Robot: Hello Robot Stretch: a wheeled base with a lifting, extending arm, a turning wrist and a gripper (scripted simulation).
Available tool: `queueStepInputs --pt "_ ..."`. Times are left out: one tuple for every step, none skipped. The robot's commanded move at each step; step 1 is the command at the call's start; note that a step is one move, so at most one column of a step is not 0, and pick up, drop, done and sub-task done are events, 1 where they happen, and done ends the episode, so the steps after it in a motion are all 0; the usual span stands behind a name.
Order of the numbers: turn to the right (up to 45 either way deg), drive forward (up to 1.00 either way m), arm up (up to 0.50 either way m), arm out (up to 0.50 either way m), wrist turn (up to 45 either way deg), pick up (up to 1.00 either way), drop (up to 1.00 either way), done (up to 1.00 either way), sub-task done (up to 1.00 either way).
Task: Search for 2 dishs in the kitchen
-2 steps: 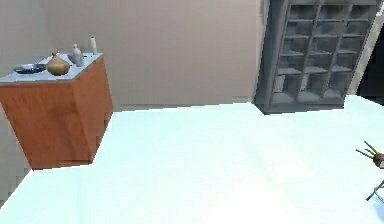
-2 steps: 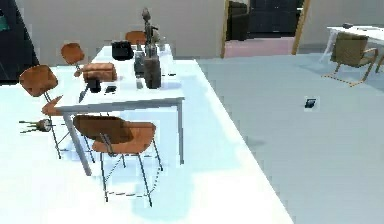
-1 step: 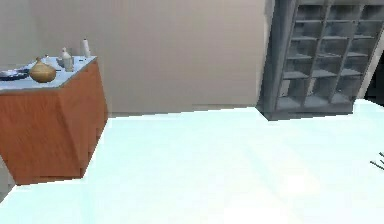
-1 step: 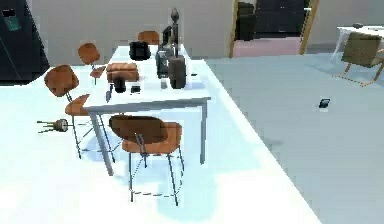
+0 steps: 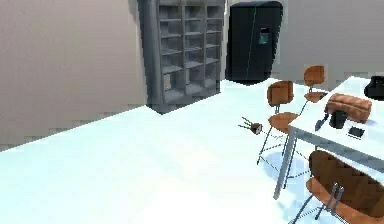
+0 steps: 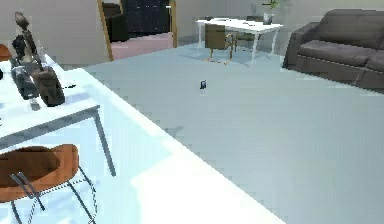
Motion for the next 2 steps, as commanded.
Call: queueStepInputs --pt "0.0 0.6 0.0 0.0 0.0 0.0 0.0 0.0 0.0" --pt "3.0 0.0 0.0 0.0 0.0 0.0 0.0 0.0 0.0"
